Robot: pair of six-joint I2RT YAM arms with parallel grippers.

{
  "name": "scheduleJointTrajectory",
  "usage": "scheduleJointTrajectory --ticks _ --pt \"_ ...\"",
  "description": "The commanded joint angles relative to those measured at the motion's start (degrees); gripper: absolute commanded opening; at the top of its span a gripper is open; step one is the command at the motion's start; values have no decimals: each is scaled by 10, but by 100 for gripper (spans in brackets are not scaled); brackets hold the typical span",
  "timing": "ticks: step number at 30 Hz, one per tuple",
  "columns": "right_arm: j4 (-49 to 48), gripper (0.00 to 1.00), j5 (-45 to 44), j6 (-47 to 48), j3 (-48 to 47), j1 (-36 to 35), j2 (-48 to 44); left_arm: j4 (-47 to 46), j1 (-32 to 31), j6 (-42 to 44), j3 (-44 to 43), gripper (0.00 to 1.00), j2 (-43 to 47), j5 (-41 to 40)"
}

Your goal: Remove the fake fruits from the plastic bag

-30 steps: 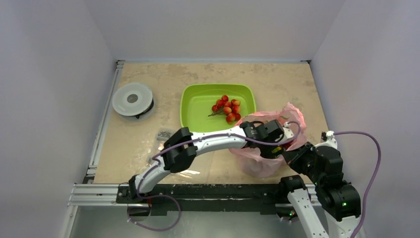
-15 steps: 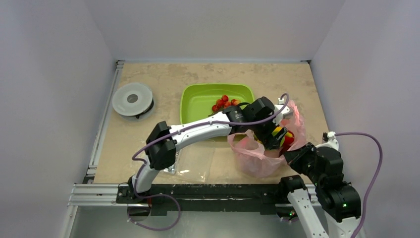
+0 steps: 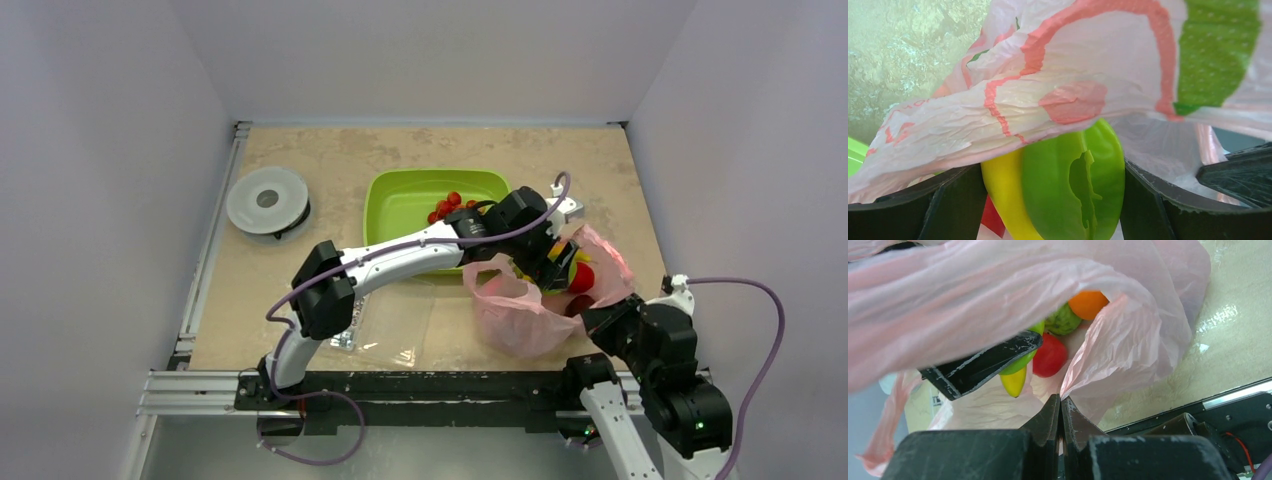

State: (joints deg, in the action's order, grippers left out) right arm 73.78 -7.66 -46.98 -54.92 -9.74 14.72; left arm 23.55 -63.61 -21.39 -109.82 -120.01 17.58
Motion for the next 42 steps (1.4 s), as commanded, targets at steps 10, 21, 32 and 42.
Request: scheduleJointTrajectory --ticks 10,21,32,42 --pt "-18 0 -1 -7 -15 0 5 25 -28 50 -35 100 -11 -77" --pt "-26 0 9 -6 -16 0 11 52 -37 73 -41 69 -47 -59" --pt "-29 0 13 -6 -17 0 11 136 -43 74 -82 74 -126 -160" --pt "-35 0 12 -6 -16 0 13 173 -57 73 -72 72 -161 -250"
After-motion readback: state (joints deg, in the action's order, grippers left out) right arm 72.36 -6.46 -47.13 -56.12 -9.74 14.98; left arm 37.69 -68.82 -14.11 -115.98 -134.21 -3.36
